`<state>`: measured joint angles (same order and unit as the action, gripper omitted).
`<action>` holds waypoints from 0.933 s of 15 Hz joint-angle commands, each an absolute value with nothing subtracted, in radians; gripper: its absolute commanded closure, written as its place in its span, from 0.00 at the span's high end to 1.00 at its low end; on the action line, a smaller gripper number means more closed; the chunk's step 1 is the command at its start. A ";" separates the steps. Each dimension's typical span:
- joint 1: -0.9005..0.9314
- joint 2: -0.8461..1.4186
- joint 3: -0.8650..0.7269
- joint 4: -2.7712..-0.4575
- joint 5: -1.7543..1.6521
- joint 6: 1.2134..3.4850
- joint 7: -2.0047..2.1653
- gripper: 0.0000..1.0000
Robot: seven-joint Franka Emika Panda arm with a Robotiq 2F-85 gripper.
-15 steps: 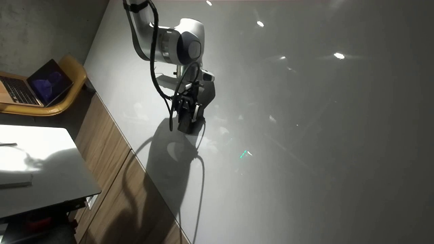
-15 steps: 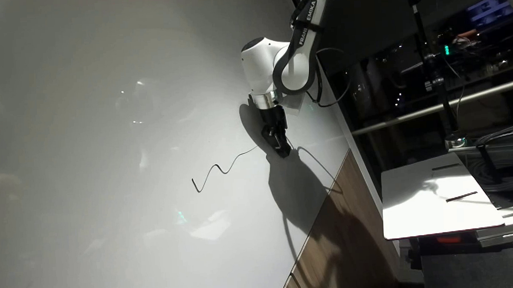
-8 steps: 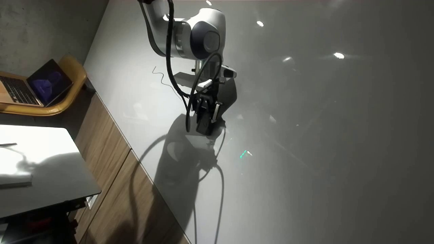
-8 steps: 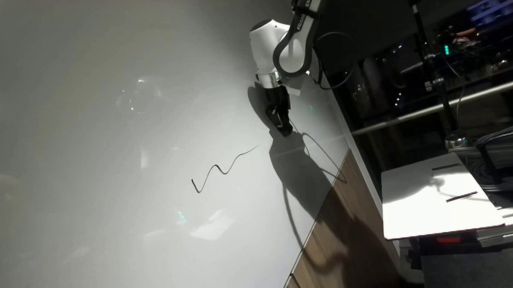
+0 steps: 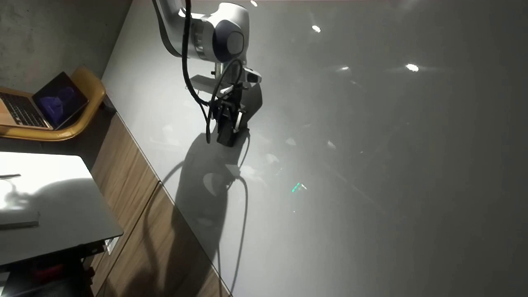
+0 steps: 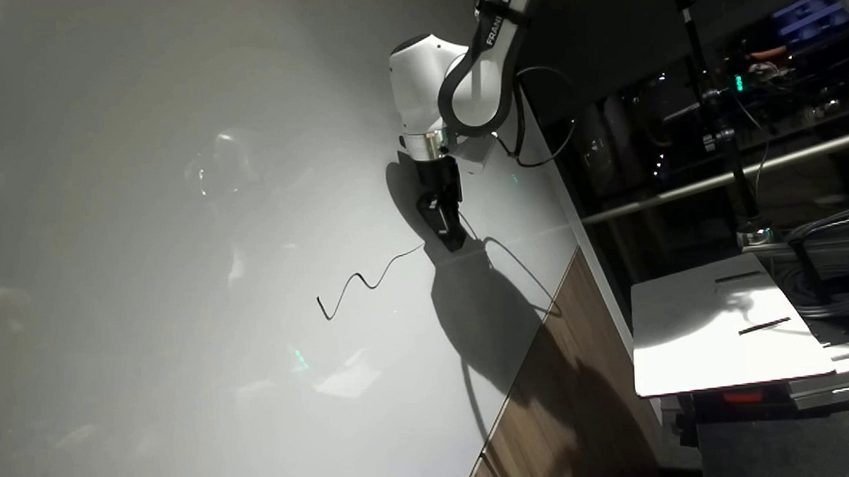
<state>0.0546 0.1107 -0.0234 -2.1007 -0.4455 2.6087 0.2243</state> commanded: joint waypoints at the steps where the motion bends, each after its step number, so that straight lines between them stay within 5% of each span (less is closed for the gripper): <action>1: 0.129 0.149 0.033 -2.008 -0.483 2.612 0.265 0.32; 14: 0.293 0.256 0.118 -1.830 -0.561 2.468 0.302 0.32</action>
<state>0.2648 0.1859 0.1067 -1.9381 -0.5249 2.4799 0.2846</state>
